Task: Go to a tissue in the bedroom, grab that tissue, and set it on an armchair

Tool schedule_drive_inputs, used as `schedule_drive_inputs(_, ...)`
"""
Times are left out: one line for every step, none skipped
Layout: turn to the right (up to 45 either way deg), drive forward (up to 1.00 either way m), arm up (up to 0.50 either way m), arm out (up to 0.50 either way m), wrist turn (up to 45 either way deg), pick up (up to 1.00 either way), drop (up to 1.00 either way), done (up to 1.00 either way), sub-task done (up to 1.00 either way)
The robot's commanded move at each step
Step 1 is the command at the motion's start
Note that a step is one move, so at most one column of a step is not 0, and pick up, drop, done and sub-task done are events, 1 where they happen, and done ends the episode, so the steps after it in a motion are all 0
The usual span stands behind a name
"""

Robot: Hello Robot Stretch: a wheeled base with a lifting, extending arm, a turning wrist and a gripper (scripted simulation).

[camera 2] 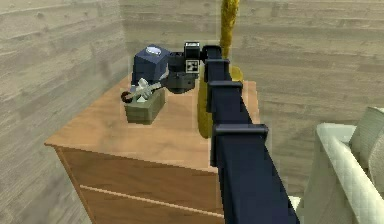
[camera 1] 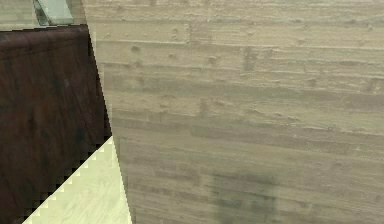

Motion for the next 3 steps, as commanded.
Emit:
schedule_drive_inputs(0.0,0.00,0.00,0.00,3.0,0.00,0.00,0.00,0.00)
schedule_drive_inputs(0.0,0.00,-0.12,0.00,0.0,0.00,0.00,0.00,0.00)
schedule_drive_inputs(0.0,0.00,0.00,0.00,0.0,1.00,0.00,0.00,0.00)
